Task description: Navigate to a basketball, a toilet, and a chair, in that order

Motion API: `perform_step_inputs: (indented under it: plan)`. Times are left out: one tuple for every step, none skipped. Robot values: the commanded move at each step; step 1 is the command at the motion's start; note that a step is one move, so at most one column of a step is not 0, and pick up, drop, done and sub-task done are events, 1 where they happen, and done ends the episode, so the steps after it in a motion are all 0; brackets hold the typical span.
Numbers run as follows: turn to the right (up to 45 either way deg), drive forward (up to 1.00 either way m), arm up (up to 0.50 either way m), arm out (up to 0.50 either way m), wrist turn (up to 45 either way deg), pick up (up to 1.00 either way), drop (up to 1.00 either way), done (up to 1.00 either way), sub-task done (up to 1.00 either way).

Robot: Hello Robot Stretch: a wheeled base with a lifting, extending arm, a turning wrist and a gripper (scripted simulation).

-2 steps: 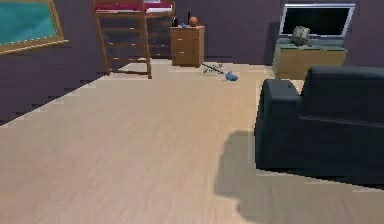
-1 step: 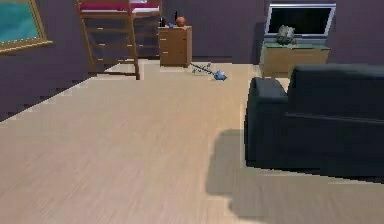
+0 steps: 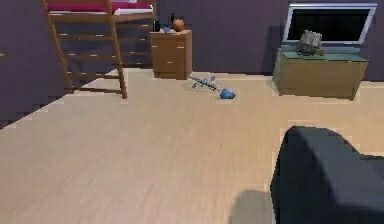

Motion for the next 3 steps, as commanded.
perform_step_inputs:
  plan:
    - [3.0,0.00,0.00,0.00,0.0,0.00,0.00,0.00,0.00]
    - [-24.0,0.00,0.00,0.00,0.0,0.00,0.00,0.00,0.00]
    - [0.0,0.40,0.00,0.00,0.0,0.00,0.00,0.00,0.00]
